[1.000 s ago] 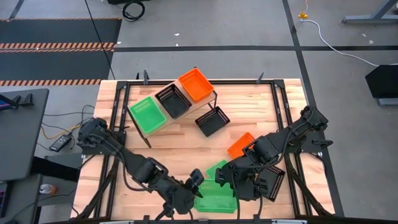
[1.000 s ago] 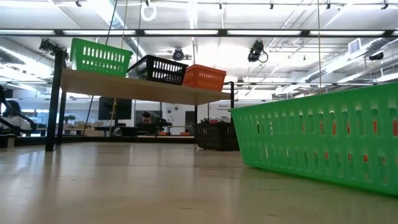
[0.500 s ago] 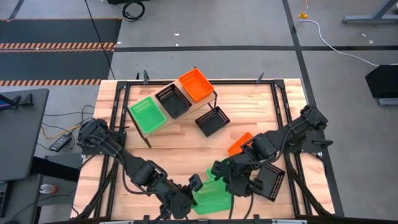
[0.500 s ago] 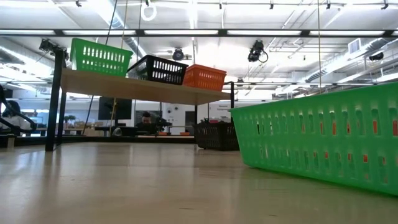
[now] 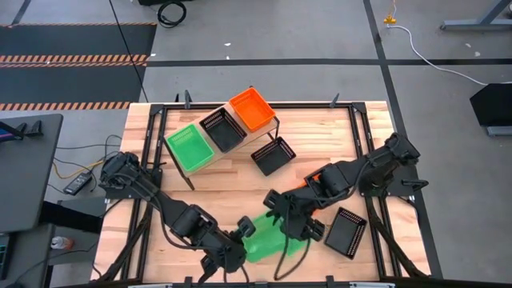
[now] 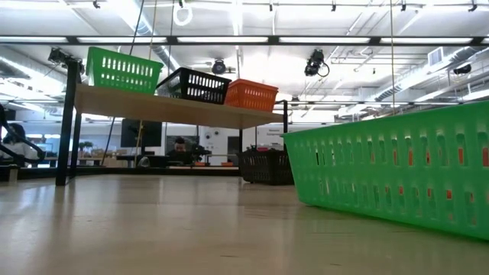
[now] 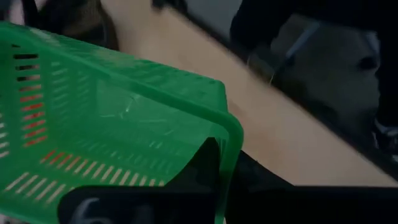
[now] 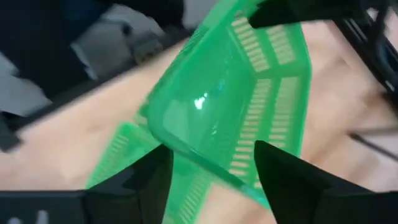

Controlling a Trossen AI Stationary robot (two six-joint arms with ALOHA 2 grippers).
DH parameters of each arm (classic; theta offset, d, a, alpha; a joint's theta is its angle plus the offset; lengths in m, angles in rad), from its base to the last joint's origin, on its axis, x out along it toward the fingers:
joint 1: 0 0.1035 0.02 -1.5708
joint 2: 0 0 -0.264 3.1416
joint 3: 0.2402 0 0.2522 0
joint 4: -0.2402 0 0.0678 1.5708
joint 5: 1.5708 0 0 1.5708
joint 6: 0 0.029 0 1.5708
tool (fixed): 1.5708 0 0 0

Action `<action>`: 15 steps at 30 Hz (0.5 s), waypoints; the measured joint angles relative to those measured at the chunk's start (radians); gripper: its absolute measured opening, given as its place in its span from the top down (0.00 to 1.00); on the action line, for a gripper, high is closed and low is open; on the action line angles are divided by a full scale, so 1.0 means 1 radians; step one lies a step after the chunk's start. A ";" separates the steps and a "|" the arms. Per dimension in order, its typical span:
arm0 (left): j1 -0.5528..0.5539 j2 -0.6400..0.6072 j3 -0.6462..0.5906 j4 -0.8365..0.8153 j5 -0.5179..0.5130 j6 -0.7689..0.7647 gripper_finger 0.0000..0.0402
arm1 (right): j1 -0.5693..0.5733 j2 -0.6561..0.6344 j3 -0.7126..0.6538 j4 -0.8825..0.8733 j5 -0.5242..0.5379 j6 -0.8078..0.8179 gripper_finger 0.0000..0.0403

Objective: Stack baskets on shelf by color
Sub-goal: Stack the top green basket on the green basket on the shelf

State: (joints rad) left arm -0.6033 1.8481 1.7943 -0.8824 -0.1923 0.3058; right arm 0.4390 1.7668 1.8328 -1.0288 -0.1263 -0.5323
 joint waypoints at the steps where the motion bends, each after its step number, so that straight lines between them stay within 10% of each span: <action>1: 0.002 0.000 0.000 -0.028 -0.008 -0.017 0.99 | -0.005 0.000 0.000 -0.009 0.026 0.000 0.41; 15: 0.022 -0.013 -0.001 -0.278 -0.146 -0.271 0.98 | -0.112 -0.002 0.002 -0.181 0.489 0.133 0.33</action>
State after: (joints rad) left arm -0.5809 1.8351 1.7931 -1.1608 -0.3383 0.0349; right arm 0.3274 1.7653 1.8343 -1.2099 0.3626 -0.3995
